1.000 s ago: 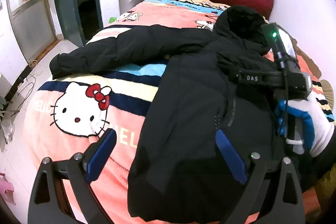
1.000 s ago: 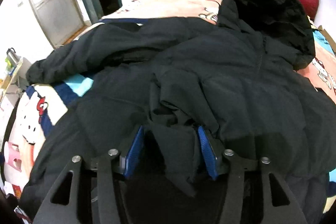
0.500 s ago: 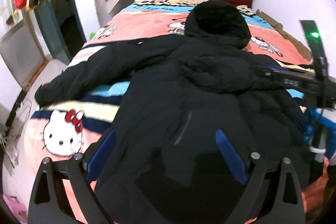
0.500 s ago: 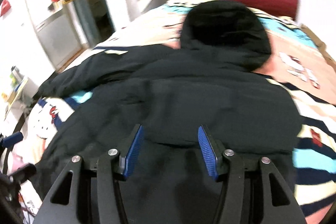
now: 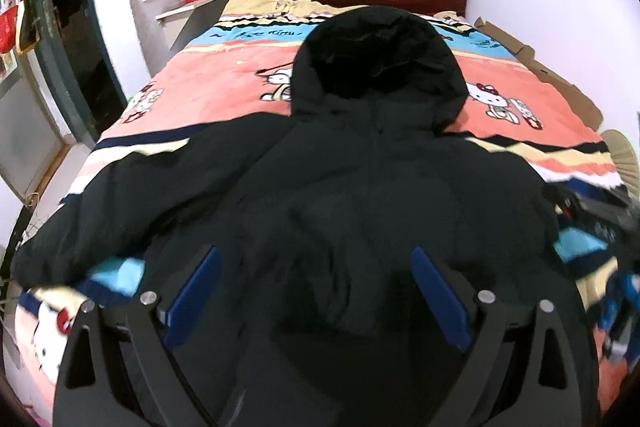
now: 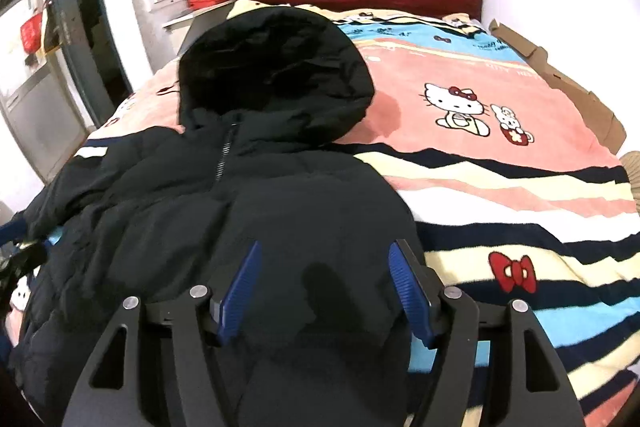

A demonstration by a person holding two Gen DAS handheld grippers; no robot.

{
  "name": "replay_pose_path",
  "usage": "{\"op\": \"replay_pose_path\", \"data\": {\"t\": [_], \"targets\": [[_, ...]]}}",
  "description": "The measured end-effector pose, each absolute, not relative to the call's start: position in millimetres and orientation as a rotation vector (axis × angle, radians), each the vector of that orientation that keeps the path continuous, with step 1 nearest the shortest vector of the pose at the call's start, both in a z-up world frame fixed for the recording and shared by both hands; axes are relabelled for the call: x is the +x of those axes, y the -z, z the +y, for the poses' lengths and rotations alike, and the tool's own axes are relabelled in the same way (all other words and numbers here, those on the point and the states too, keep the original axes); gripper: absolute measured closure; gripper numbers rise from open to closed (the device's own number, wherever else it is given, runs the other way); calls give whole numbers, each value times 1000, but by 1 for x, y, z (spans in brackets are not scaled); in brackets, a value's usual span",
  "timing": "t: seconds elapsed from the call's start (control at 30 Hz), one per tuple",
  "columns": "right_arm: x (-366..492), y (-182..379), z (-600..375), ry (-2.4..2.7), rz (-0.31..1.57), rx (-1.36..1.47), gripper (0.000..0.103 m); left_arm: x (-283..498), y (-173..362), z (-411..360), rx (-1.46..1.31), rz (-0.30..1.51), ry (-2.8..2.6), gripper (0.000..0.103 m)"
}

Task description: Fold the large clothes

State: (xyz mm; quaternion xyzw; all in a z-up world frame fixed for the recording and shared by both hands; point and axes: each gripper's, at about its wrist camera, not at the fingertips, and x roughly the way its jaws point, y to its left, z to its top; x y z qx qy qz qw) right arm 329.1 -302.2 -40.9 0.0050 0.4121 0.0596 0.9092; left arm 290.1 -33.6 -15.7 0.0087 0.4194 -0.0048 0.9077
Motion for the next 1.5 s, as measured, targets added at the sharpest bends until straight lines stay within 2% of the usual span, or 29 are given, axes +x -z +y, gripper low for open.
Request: {"op": "replay_pose_path", "data": {"t": [0.17, 0.33, 0.47, 0.63, 0.8, 1.1, 1.5], "targets": [[350, 72, -307, -126, 887, 23, 38, 332, 50, -39, 29, 898, -8, 7], [355, 112, -296, -141, 941, 0, 34, 345, 106, -31, 73, 1009, -46, 6], [359, 123, -289, -149, 964, -8, 34, 345, 115, -25, 51, 1013, -41, 6], [352, 118, -290, -130, 985, -11, 33, 327, 97, -24, 58, 975, -65, 7], [328, 97, -292, -139, 930, 29, 33, 312, 97, -25, 94, 992, -76, 7], [327, 126, -282, -120, 1017, -37, 31, 307, 115, -27, 119, 1042, -73, 6], [264, 84, -282, -91, 990, 11, 31, 222, 53, -12, 143, 905, -67, 7]]}}
